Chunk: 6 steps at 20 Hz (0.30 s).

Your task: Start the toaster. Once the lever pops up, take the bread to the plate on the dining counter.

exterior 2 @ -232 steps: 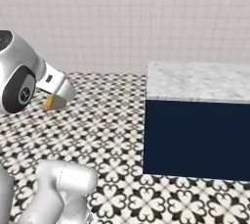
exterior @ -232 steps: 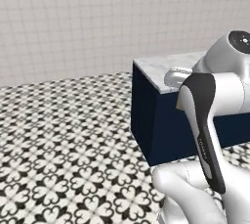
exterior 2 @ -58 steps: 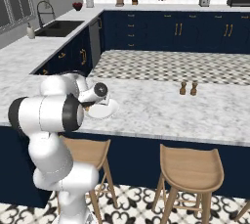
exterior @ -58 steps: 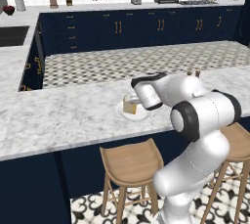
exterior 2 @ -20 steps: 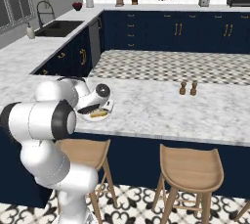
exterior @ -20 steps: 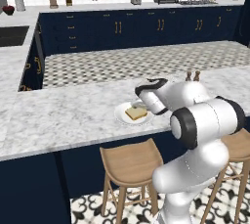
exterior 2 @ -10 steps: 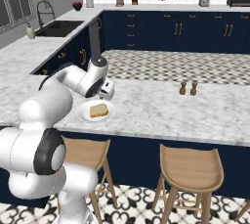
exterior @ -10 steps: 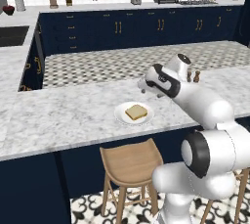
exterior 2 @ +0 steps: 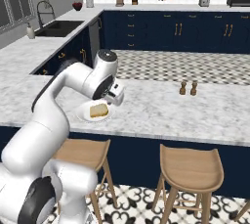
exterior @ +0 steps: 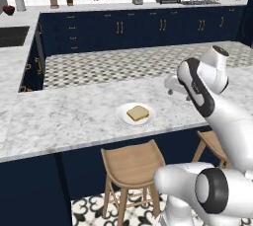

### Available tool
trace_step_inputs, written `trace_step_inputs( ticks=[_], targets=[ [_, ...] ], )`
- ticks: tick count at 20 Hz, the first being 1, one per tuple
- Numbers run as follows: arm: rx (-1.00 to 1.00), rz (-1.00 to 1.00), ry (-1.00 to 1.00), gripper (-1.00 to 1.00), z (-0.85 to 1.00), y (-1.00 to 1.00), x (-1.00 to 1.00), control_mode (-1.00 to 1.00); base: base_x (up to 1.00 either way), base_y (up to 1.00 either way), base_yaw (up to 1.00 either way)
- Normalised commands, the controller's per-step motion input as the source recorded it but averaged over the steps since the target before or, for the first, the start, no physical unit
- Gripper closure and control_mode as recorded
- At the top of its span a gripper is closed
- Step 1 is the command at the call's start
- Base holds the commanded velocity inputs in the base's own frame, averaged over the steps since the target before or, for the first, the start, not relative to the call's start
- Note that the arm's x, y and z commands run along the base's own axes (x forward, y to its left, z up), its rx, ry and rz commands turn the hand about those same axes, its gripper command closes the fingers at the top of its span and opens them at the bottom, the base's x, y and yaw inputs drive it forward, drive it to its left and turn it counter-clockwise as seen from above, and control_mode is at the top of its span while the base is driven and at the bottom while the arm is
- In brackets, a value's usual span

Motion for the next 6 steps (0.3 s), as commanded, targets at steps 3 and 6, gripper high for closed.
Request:
trace_step_inputs(
  ticks=[3, 6],
  targets=[
    [-0.01, -0.1, 0.1, -1.0, 0.02, -0.48, -0.81, -1.0, 0.0, 0.0, 0.0],
    [-0.04, -0.1, 0.1, -1.0, 0.0, -0.5, -0.68, -1.0, 0.0, 0.0, 0.0]
  ],
)
